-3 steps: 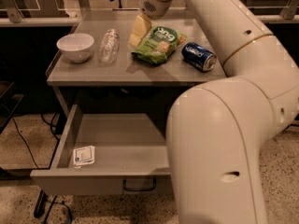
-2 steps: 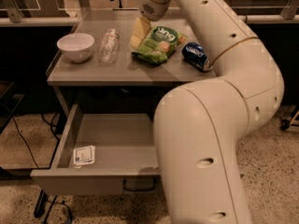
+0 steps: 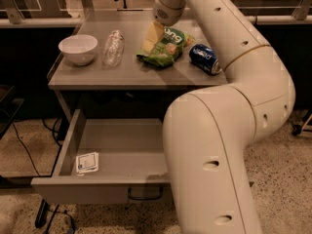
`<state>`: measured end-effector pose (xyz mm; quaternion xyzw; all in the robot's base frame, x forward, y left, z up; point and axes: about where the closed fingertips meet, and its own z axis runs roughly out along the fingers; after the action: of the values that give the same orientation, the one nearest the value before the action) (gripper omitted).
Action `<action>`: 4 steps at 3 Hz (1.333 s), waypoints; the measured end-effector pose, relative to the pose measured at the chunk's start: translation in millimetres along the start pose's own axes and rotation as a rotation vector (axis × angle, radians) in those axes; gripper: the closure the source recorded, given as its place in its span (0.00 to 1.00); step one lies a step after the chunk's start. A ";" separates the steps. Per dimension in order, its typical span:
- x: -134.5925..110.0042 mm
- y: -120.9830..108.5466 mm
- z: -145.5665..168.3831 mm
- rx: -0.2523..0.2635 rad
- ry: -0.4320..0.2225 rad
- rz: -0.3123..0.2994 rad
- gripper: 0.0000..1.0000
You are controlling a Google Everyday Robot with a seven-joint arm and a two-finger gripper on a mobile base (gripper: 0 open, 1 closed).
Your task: Place green rice chip bag into top drawer
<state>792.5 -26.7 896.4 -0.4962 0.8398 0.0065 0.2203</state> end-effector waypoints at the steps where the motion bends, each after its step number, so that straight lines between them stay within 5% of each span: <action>1: 25.2 -21.3 9.5 0.024 0.031 0.049 0.00; 2: 40.0 -34.7 18.3 0.033 0.038 0.087 0.00; 4: 29.9 -31.5 16.7 0.013 0.000 0.086 0.00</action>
Offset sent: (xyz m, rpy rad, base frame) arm 0.0428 -0.0771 -0.0149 -0.0175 0.0381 -0.1455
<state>812.7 -63.7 876.7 -0.4582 0.8604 0.0105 0.2230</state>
